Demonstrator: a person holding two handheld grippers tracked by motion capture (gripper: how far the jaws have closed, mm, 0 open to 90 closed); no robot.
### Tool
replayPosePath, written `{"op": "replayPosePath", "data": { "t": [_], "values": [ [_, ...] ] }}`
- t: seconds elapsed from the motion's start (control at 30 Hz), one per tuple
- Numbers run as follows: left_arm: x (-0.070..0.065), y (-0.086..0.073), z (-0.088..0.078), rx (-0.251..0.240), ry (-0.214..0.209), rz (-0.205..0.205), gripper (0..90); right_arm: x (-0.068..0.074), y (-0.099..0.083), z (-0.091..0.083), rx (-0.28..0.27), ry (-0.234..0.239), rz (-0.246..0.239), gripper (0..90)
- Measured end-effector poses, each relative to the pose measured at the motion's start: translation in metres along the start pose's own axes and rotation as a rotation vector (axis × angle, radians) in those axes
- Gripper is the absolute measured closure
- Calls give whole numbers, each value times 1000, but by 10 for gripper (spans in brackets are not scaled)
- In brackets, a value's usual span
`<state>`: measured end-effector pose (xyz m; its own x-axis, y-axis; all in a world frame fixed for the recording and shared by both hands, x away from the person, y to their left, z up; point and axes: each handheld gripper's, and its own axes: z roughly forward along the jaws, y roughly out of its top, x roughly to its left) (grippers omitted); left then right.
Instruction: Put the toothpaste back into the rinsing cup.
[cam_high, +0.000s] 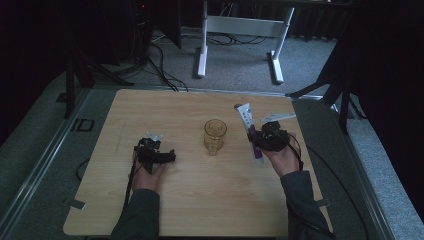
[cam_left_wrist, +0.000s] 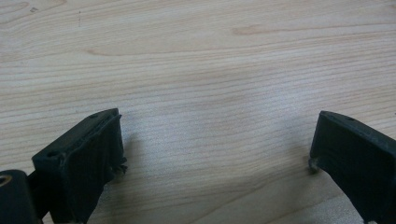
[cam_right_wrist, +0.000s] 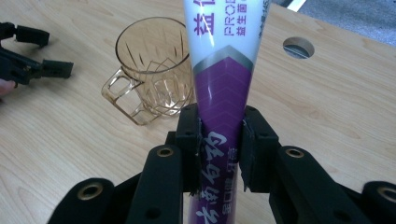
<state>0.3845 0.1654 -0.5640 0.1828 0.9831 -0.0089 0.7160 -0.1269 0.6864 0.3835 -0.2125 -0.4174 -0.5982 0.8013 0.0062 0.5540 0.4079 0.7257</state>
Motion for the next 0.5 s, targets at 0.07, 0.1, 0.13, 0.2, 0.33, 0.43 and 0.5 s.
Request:
{"op": "replayPosePath", "data": {
  "t": [0.07, 0.1, 0.13, 0.2, 0.33, 0.43, 0.5],
  "values": [
    [0, 0, 0, 0, 0, 0, 27, 0, 1, 0, -8, 1, 4, 721],
    [0, 0, 0, 0, 0, 0, 27, 0, 1, 0, -11, 0, 6, 721],
    [0, 0, 0, 0, 0, 0, 27, 0, 1, 0, -14, 0, 7, 721],
    [0, 0, 0, 0, 0, 0, 27, 0, 2, -1, -20, -1, 8, 721],
    [0, 0, 0, 0, 0, 0, 27, 0, 3, -1, -30, -2, 10, 721],
    [0, 0, 0, 0, 0, 0, 27, 0, 5, -1, -38, -1, 13, 721],
    [0, 0, 0, 0, 0, 1, 27, 0, 6, 0, -45, 2, 13, 721]
  ]
}}
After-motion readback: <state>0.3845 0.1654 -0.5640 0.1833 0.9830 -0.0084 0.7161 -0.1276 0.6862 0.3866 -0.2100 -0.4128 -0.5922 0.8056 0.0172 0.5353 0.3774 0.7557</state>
